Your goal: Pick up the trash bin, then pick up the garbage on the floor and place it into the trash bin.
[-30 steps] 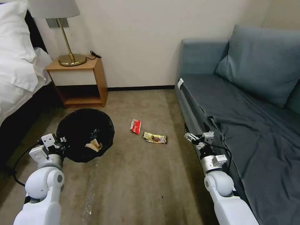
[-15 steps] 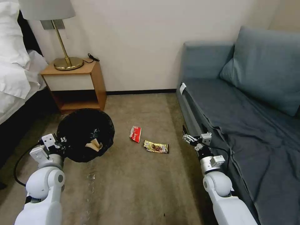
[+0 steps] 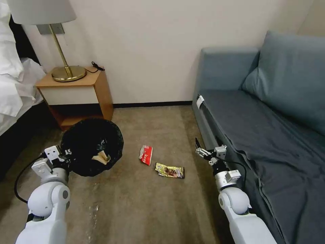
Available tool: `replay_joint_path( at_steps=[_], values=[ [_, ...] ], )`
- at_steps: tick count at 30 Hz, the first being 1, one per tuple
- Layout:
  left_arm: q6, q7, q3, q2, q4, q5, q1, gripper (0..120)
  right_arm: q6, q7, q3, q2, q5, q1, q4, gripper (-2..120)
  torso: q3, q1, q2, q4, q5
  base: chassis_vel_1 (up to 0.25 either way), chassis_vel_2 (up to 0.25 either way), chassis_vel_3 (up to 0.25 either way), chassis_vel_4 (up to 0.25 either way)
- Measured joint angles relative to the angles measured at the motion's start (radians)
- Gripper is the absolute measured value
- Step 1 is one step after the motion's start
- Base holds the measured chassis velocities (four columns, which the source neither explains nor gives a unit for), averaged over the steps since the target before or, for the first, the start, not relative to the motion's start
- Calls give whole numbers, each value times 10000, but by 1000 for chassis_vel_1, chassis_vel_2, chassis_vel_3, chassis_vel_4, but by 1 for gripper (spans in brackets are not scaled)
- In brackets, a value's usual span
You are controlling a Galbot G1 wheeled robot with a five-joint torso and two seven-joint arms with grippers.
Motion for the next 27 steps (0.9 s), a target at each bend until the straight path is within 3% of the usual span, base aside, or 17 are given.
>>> replay_joint_path(
  at_steps=[18,27],
  values=[
    [-75,6,-18,8,10,-35,-5,1,17,19,-711,-73,-247,256,-337,100,0,0,0,0,2,-134,131,133,-135],
    [-245,37,-53,50,230,-54,-26,1,88,34,-1648,-456,-286,860,-737,100,1,1,-1,-1,2,-116,114,111,-102]
  ],
)
